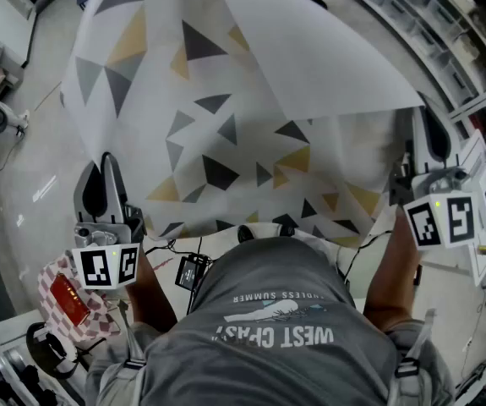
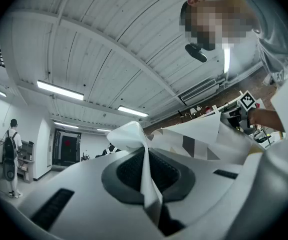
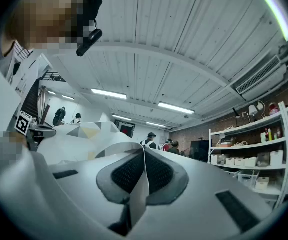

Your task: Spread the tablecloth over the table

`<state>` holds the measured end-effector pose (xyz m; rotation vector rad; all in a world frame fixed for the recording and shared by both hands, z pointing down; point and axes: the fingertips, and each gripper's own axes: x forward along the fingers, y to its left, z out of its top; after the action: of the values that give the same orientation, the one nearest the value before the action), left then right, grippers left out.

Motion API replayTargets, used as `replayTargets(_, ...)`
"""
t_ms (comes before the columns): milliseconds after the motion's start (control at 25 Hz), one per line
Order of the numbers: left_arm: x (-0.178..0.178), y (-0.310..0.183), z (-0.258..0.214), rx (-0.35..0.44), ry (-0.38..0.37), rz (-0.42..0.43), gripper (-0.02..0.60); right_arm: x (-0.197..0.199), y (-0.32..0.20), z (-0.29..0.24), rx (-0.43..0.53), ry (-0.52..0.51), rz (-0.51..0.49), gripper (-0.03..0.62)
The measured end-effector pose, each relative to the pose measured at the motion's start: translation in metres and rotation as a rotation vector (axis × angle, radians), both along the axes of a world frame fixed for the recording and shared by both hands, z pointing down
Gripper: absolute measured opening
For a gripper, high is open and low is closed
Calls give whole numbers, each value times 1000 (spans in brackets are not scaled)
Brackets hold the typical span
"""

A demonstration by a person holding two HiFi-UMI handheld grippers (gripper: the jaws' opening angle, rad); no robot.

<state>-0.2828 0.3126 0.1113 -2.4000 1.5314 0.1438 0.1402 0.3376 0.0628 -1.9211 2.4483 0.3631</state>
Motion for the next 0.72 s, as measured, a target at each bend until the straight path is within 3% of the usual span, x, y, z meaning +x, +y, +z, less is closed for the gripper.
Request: replayTargets(720, -3, -2, 1, -16, -2, 30, 12, 2, 3, 7, -30, -81, 16, 14)
